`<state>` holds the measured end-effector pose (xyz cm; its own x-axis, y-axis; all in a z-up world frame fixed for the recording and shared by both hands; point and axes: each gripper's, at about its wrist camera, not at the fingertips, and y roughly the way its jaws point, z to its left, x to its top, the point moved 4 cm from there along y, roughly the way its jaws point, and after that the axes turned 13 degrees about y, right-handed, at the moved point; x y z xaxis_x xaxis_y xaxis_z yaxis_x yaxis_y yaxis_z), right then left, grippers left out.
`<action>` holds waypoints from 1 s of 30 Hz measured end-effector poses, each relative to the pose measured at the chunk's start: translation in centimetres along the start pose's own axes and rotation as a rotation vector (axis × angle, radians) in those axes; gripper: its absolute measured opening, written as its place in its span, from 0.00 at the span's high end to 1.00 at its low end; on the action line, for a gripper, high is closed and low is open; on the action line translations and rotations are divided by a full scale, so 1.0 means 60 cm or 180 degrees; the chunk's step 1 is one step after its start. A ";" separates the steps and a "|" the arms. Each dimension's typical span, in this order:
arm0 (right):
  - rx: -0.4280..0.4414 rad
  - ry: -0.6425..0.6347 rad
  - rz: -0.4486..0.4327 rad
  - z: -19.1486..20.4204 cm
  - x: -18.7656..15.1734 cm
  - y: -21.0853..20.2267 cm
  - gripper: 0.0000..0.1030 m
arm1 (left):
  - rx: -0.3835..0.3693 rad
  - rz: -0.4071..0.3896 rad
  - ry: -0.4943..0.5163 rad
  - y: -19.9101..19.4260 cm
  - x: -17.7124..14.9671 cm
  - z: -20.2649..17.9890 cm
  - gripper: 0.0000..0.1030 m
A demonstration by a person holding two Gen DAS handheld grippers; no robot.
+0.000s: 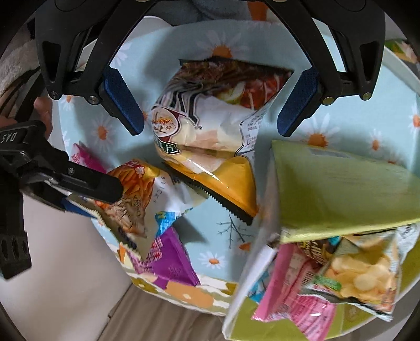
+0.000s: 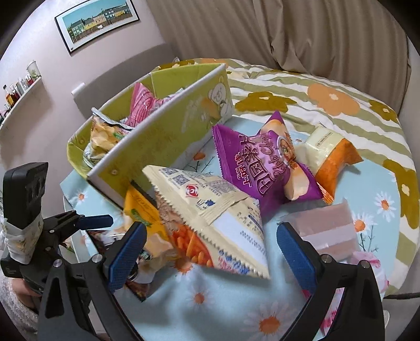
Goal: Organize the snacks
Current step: 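Grasp an orange-black chip bag with the left gripper while the right grasps a cream corn-puff bag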
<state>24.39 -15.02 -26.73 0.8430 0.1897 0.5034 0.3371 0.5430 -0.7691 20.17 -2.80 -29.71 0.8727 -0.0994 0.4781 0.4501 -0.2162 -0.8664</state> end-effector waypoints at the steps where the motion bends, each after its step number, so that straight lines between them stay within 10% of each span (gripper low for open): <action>1: -0.0002 -0.0013 0.0009 0.001 0.001 0.003 0.04 | -0.0013 0.0023 0.0010 0.005 0.001 -0.001 0.06; 13: -0.0115 -0.0069 0.0071 0.007 0.003 0.048 0.04 | -0.0151 0.0146 -0.0067 0.041 -0.008 0.015 0.32; 23: -0.0221 -0.0069 0.0046 0.007 0.009 0.064 0.05 | -0.0098 0.0196 0.0092 0.037 -0.013 0.006 0.35; 30: -0.0260 -0.0123 0.0060 0.009 0.004 0.074 0.31 | -0.0074 0.0206 0.0101 0.041 -0.005 0.005 0.35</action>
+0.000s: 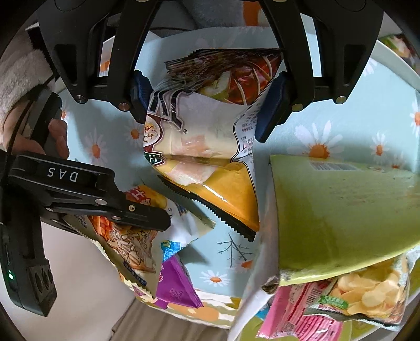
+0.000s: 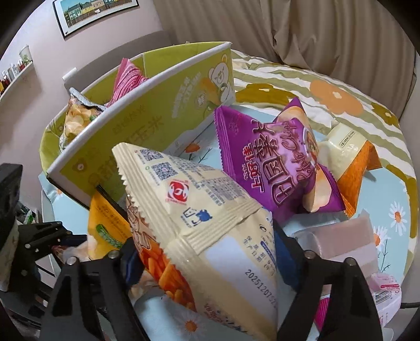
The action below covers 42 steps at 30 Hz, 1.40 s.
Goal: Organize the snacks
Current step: 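Grasp an orange-black chip bag with the left gripper while the right grasps a cream corn-puff bag, then carry both bags over the box and open both grippers to release them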
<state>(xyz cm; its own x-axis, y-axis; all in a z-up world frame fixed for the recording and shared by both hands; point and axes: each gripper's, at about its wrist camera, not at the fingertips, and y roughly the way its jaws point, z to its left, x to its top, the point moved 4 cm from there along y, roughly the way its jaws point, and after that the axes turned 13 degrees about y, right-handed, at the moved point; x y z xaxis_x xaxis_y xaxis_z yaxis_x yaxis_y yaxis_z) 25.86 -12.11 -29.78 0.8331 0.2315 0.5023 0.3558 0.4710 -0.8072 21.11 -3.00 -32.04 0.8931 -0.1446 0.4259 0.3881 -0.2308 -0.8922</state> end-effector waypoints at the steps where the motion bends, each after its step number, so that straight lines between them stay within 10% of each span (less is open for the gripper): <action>1: -0.0005 -0.0005 -0.0013 0.002 -0.001 -0.002 0.34 | 0.0002 -0.0004 0.0002 -0.001 0.003 -0.004 0.35; 27: 0.0019 0.0161 -0.0440 0.045 0.022 -0.227 0.46 | 0.0244 -0.0640 0.0066 -0.266 0.022 -0.035 0.35; 42: 0.0137 0.0288 -0.0857 0.170 0.169 -0.262 0.46 | 0.0575 -0.1032 0.0009 -0.423 0.144 0.176 0.35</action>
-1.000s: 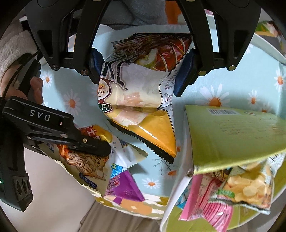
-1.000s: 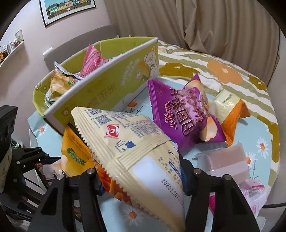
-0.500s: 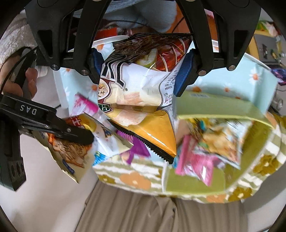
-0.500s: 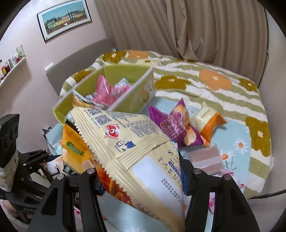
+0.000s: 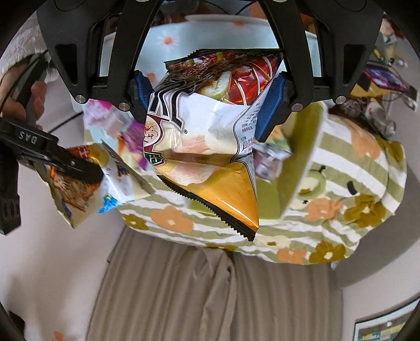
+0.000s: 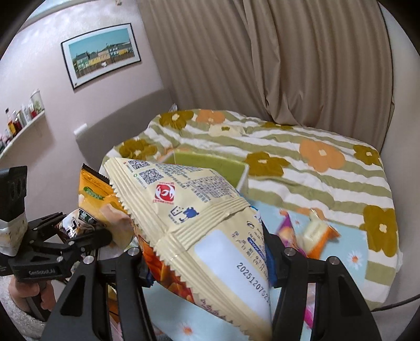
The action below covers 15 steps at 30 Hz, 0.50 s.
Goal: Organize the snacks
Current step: 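Carry both bags over the box and open both grippers to release them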
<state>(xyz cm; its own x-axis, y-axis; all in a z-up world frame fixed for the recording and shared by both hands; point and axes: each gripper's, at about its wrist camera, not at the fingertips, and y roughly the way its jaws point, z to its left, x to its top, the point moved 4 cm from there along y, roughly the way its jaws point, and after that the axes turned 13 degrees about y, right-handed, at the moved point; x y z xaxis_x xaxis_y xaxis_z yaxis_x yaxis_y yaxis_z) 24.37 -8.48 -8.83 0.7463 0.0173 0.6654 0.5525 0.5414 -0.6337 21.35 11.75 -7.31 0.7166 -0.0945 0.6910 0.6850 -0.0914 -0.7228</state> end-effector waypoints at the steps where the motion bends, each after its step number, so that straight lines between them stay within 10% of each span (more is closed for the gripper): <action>1: -0.0002 0.0043 0.0003 0.007 0.009 0.011 0.46 | -0.0003 0.0010 -0.0008 0.006 0.008 0.016 0.35; 15: -0.0195 0.0419 0.0020 0.076 0.103 0.174 0.46 | -0.0415 0.0381 -0.0014 0.218 0.105 0.187 0.35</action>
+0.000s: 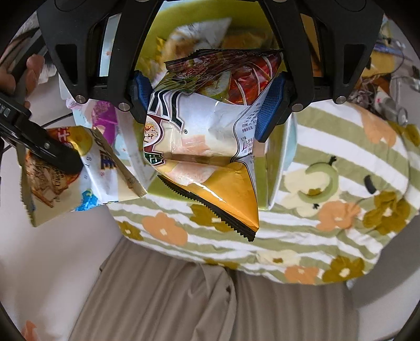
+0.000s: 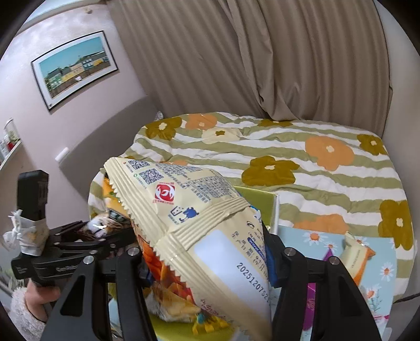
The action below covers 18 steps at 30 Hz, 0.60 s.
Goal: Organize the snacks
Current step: 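Carry both bags over the box and open both grippers to release them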
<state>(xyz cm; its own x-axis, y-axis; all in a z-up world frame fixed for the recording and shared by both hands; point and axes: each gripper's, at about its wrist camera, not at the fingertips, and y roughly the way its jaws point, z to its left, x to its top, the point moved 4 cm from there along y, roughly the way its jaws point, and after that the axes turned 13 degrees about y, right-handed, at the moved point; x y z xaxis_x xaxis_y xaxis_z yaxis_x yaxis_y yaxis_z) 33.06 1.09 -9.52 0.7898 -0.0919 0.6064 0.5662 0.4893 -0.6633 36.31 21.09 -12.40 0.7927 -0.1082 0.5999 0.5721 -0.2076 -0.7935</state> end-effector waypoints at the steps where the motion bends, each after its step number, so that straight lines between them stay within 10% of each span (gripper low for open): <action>1: -0.0037 0.0021 0.0011 0.001 0.003 0.010 0.46 | -0.0029 0.0041 0.0011 0.017 0.006 0.009 0.35; 8: -0.0220 0.0214 0.0093 -0.005 0.013 0.063 0.46 | -0.0074 0.0252 -0.0096 0.086 0.009 0.052 0.08; 18: -0.0301 0.0172 0.0186 -0.004 0.011 0.090 0.46 | -0.0077 0.0335 -0.0121 0.068 -0.026 0.046 0.08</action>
<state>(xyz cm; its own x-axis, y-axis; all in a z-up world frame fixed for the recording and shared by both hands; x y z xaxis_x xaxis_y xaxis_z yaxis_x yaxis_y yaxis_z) 36.73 3.49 -12.80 0.8323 -0.1134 0.5426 0.5364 0.4114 -0.7369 38.01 23.07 -16.86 0.8558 -0.0936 0.5088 0.4806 -0.2204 -0.8488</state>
